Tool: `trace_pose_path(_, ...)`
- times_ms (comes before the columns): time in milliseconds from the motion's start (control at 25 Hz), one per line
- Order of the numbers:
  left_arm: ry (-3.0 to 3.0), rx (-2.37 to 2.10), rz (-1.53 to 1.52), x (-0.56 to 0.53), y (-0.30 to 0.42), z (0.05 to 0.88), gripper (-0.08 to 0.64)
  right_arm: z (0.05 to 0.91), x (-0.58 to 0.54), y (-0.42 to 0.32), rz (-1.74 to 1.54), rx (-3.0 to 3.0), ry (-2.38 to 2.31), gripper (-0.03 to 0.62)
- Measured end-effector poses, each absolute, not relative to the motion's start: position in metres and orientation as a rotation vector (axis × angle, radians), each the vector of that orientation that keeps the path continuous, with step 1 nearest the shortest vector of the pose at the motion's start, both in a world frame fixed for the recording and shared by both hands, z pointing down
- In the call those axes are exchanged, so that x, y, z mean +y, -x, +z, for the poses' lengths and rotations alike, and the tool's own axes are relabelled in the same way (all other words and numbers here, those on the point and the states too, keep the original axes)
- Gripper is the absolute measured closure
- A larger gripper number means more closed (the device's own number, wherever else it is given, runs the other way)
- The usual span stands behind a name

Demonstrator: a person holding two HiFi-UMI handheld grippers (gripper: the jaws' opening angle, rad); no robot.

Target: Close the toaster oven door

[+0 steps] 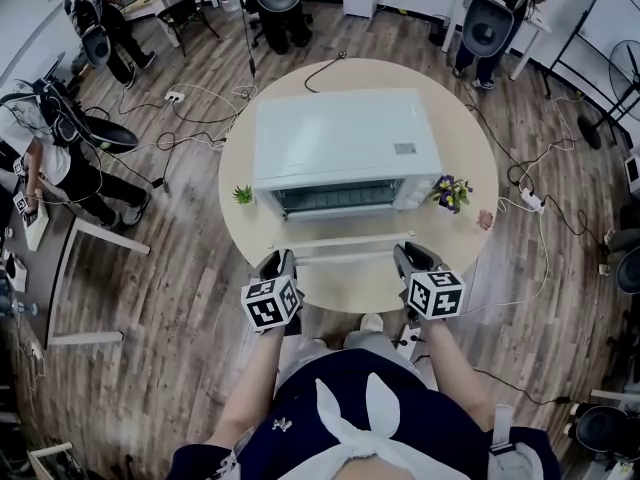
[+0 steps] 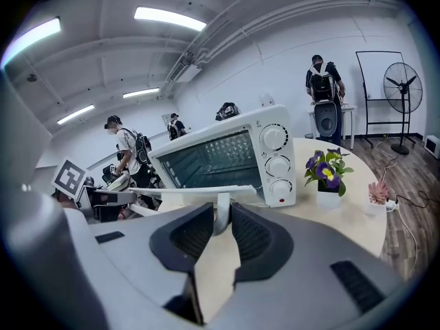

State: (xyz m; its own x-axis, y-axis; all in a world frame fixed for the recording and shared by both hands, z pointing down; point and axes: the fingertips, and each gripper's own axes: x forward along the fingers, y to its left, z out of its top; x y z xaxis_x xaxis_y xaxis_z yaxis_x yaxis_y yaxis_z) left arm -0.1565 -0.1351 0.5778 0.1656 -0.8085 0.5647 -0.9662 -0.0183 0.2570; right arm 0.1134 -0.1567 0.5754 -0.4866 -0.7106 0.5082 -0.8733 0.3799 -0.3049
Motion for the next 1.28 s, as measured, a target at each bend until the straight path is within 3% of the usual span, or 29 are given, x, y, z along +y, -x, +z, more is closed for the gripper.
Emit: trace_pose_path(1280,-1.855,-1.67,0.298,-0.154,0.16,0.557,0.469,0.555,-0.176,-0.111,0.81,-2.389,-1.408,0.503)
